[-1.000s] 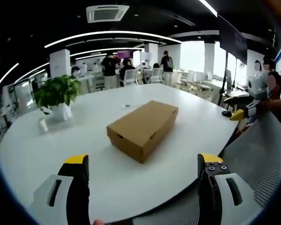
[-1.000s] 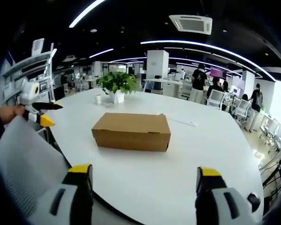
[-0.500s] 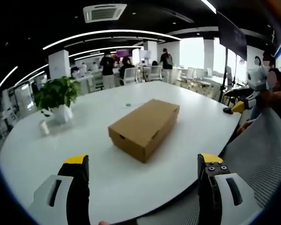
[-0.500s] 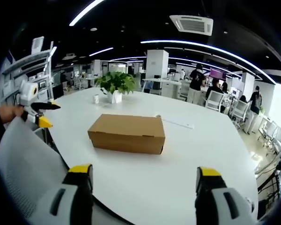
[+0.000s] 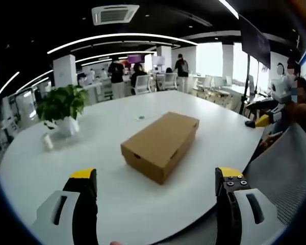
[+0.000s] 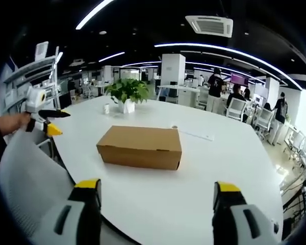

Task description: Operate the shoe box by opening the lid, removing the specified soft item, and placing it in the target area until the item is outside and the box remains undamaged.

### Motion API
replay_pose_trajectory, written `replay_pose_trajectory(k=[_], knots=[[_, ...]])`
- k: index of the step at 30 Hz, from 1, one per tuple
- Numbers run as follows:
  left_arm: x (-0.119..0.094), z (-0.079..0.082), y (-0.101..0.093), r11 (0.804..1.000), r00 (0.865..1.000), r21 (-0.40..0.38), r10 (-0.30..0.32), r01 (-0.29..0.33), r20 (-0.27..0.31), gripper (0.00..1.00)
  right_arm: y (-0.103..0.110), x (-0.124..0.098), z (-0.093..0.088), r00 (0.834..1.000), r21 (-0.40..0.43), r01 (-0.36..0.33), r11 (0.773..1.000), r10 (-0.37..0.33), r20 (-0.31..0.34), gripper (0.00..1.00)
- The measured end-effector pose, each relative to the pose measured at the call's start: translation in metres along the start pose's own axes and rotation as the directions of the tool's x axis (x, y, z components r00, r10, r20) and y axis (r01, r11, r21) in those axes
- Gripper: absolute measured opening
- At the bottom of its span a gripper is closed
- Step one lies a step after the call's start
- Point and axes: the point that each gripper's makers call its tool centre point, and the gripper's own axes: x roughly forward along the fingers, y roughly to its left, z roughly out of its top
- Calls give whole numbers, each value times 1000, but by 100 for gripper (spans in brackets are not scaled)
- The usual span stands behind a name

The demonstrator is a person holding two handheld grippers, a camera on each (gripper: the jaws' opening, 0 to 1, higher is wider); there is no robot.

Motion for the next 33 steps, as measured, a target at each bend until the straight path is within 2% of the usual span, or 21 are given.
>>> replay_pose_trajectory(k=[5,12,20,23,27,33], knots=[[12,0,6,1000,1000,-30,-4,3,-19,99,-3,8,4,1000,-17,-13,1000,13,-3,91],[26,-2,7,1000,999,-18,-21,20,-42,100,-6,21,5,999,-31,-34,999,34,-14,90],[38,-12,4,999,995,13,-48,49,-83,100,-6,35,8,998,-48,-56,997,56,-10,88],[44,-21,10,996,993,79,-34,43,-114,100,-6,42,9,998,-59,-68,996,68,1,88],[52,-23,17,999,995,-9,-42,41,-89,100,-9,51,5,997,-72,-82,994,82,-8,86],[57,-30,17,999,995,-1,-39,39,-96,99,-13,59,4,996,-96,-88,992,86,-27,86]])
